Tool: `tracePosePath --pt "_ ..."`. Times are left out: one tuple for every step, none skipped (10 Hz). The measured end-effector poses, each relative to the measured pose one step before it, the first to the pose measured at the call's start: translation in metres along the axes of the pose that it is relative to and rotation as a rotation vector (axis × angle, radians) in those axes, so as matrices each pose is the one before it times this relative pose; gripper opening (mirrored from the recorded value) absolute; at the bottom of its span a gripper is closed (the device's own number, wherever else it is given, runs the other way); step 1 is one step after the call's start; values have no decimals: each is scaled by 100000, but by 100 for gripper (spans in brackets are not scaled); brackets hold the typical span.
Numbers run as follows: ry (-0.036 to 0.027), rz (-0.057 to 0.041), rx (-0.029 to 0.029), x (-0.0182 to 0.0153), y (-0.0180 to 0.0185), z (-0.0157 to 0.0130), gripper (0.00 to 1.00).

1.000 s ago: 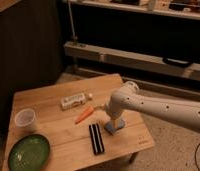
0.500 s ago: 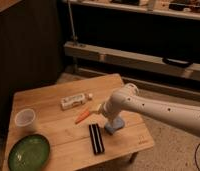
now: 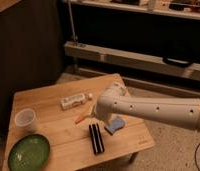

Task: Place the eraser in the ceramic cup

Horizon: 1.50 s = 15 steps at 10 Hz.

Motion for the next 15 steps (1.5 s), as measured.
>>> tracePosePath --pt "22 -1132 -1372 -526 -96 -393 80" --pt "-1831 -8 1442 -437 972 -242 80" --pt "-2876 690 4632 -292 615 320 80" --pt "-2013 15 2871 -196 13 434 80" --pt "-2363 -428 2848 -530 -166 385 80" --pt "-912 -1252 1258 -290 -92 71 80" --pt "-836 -2580 800 -318 -569 416 80" --pt "-799 -6738 1160 -404 -1131 1395 80" --pt "-595 -4220 894 -125 -661 1099 80" --pt "-75 -3206 -181 134 147 1246 80" --pt "16 -1806 -95 126 119 1125 80" --pt "1579 -2258 -298 500 -45 929 80" --pt "1680 -781 -964 568 -6 178 80" --pt "1417 -572 -735 667 69 27 80" --pt "1687 -586 -1009 880 302 10 80"
